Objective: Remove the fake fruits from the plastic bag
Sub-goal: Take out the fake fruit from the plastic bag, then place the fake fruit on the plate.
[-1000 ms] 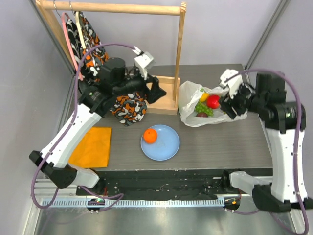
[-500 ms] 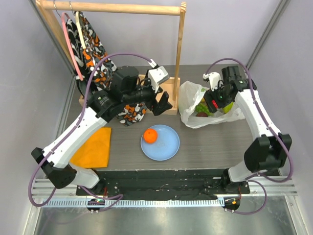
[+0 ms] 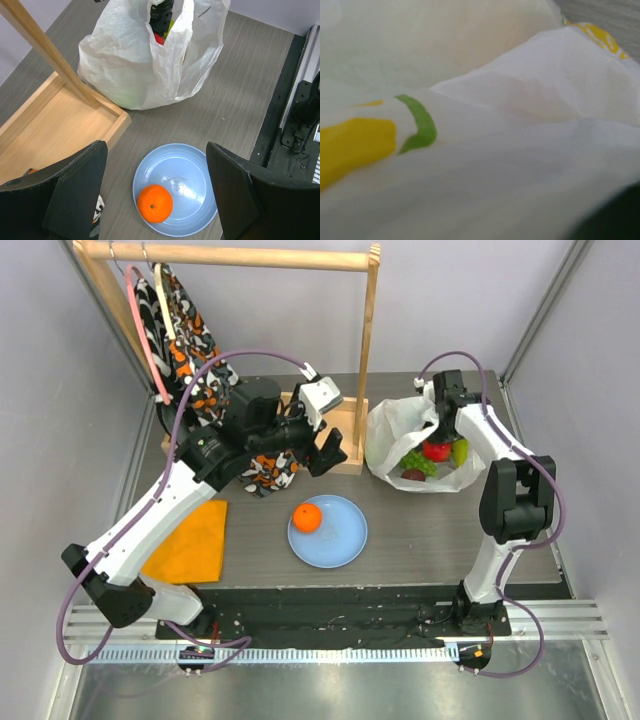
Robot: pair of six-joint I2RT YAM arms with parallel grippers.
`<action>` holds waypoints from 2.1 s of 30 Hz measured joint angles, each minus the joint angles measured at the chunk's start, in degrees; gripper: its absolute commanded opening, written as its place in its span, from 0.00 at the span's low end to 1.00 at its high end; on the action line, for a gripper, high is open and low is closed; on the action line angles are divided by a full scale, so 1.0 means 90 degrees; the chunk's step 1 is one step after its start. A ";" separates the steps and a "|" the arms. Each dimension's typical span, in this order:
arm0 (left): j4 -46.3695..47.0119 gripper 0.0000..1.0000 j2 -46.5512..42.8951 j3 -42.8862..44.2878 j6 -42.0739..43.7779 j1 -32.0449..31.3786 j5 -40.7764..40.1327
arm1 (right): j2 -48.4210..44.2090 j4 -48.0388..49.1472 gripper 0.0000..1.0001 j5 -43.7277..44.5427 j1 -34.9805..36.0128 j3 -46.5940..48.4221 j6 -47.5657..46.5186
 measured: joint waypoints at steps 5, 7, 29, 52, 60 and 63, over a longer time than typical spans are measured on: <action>0.0000 0.85 0.0019 0.0000 0.0000 0.0073 -0.0029 | 0.0172 0.0653 0.92 0.0372 -0.0002 -0.0002 0.0209; 0.0000 0.85 0.0041 0.0000 0.0000 0.0095 -0.0032 | 0.0308 0.0806 0.92 0.0517 0.0000 0.0058 0.0250; 0.0022 0.85 0.0182 0.0000 0.0000 0.0287 -0.0143 | 0.0563 0.1044 0.53 0.1015 -0.0019 -0.0063 -0.0100; 0.0012 0.86 -0.0267 -0.0046 0.0219 0.0714 -0.0291 | -0.4692 -0.1863 0.49 -0.0648 0.3492 -0.1154 -0.2380; 0.0010 0.86 -0.0789 -0.0095 0.0243 0.1243 -0.0306 | -0.2181 -0.2059 0.48 0.1069 0.5622 -0.1144 -0.3218; 0.0000 0.86 -0.1168 -0.0243 0.0240 0.1537 -0.0304 | -0.0894 -0.1957 0.45 0.1693 0.5850 -0.0852 -0.3381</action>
